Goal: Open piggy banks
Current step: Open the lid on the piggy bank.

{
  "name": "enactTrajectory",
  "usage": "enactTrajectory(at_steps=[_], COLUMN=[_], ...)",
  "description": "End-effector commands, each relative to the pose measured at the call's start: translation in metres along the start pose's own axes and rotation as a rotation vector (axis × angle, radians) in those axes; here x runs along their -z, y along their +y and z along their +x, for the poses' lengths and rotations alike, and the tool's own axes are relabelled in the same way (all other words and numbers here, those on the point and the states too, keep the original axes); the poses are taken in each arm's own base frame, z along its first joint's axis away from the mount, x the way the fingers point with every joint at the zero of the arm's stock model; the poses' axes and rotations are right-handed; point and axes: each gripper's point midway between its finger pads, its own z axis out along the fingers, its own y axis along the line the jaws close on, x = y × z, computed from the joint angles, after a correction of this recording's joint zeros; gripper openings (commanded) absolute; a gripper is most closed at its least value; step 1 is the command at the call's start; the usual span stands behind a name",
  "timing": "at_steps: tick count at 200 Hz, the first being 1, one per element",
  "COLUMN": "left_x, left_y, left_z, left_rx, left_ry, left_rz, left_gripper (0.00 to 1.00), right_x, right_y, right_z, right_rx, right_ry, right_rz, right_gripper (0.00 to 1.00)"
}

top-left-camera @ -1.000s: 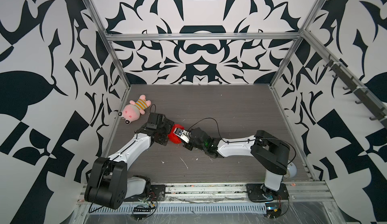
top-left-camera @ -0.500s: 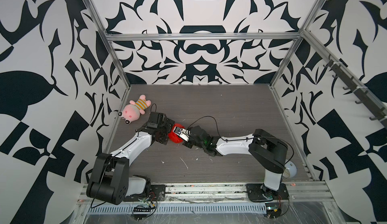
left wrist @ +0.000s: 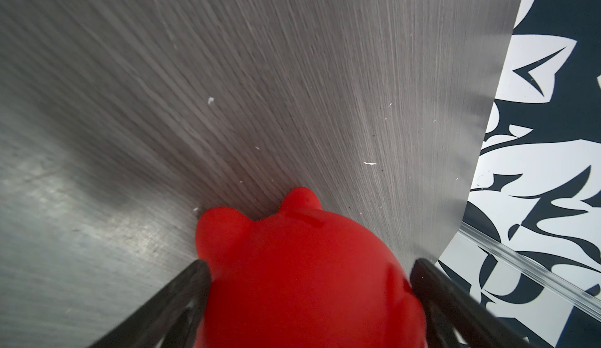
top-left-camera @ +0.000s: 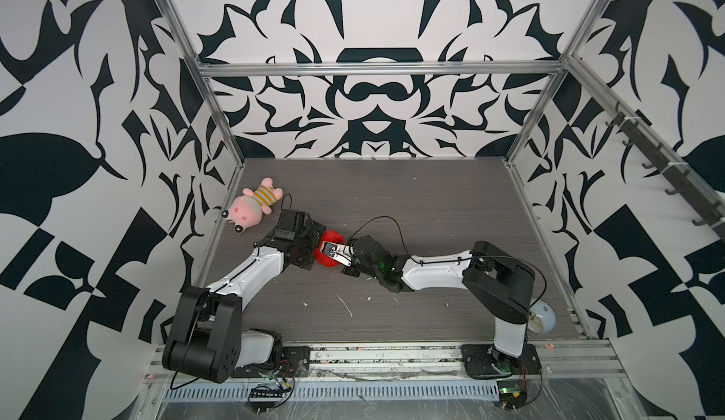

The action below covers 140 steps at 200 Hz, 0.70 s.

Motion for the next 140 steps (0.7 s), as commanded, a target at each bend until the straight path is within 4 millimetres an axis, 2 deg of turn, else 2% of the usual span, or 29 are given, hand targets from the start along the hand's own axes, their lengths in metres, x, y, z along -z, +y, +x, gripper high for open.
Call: enactTrajectory(at_steps=[1,7,44,71,98,125,140], left_x=[-0.005,-0.006,-0.007,-0.007,-0.007,-0.007,-0.007], left_y=[0.011,0.011,0.006,0.005,0.005,0.006,0.006], left_z=[0.021,0.022,0.023,0.024,0.024,0.024,0.024], left_rx=[-0.012,-0.012,-0.014,-0.015,-0.016,-0.014,-0.014], left_ry=[0.112,0.114,0.127,0.133,0.134,0.136,0.136], left_rz=[-0.049,-0.049,-0.043,-0.043,-0.045,-0.046,-0.047], left_gripper=[1.00,1.00,1.00,1.00,1.00,1.00,0.99], right_x=[-0.009,-0.010,-0.018,-0.018,-0.019,-0.022,-0.023], right_y=[-0.004,-0.007,0.010,0.016,0.028,0.030,0.027], right_z=[-0.010,-0.007,0.007,0.010,0.024,0.030,0.026], right_rx=[0.152,0.211,0.508,0.637,0.860,0.914,0.914], right_ry=[0.014,0.050,0.154,0.158,0.166,0.192,0.186], right_rz=[0.029,0.059,0.036,0.012,-0.029,-0.035,-0.027], right_gripper=[0.00,0.00,0.00,0.00,0.00,0.00,0.00])
